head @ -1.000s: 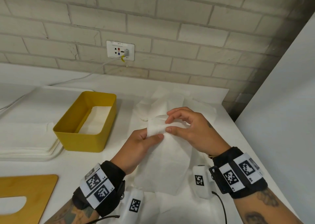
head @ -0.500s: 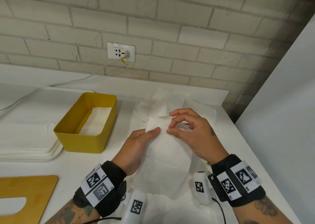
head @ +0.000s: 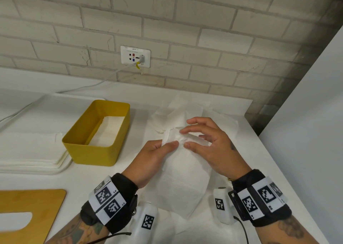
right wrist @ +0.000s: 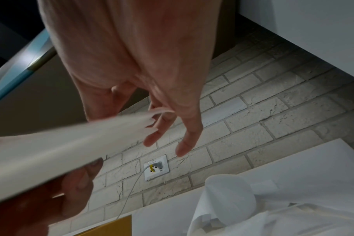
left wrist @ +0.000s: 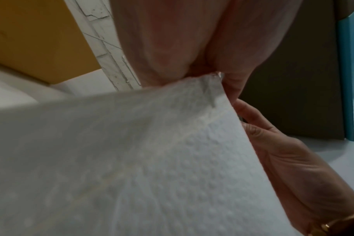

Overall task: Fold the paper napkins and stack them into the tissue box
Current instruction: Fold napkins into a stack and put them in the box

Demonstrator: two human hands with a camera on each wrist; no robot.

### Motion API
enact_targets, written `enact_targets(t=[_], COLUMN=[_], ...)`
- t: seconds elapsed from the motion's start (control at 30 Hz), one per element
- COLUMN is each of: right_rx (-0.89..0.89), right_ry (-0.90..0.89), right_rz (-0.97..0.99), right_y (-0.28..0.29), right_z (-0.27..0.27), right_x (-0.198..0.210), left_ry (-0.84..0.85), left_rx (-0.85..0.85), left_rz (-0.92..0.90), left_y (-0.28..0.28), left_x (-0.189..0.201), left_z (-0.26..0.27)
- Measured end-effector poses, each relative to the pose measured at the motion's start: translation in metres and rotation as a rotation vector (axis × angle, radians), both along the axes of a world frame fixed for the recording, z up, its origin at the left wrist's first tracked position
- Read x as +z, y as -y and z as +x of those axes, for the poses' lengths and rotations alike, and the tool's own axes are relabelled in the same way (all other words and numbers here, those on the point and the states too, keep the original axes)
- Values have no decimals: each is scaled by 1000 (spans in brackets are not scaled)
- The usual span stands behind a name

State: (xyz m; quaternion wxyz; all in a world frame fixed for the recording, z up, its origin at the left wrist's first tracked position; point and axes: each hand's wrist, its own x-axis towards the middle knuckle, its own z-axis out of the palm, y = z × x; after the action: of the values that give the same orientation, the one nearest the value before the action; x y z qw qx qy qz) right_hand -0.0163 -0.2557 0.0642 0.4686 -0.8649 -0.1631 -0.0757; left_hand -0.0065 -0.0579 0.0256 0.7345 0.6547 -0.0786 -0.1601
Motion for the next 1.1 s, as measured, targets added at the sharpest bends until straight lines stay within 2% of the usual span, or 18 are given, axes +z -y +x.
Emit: enact_targets(t=[0.27, 0.4, 0.5, 0.6, 0.7, 0.87, 1.1], right_rx=[-1, 10, 11, 37, 48, 7, -70], right_ry=[-82, -74, -18, 28, -8, 29, 20], right_rz=[-78, -115, -102, -54, -21, 54, 92], right_y=[6, 7, 9, 9, 4, -3, -9], right_z=[-1, -3, -9, -16, -15, -7, -5], right_x=[3, 2, 2, 11, 19, 18, 15], left_ry=[195, 210, 133, 138, 139, 122, 34], left_rx=[-119, -122, -69, -10, -37, -57, -54], left_rz=[220, 251, 197, 174, 147, 47, -23], left_y=[-4, -3, -5, -5, 0, 4, 4], left_x=[6, 9, 4, 1, 4, 9, 12], left_z=[1, 2, 4, 5, 2, 0, -2])
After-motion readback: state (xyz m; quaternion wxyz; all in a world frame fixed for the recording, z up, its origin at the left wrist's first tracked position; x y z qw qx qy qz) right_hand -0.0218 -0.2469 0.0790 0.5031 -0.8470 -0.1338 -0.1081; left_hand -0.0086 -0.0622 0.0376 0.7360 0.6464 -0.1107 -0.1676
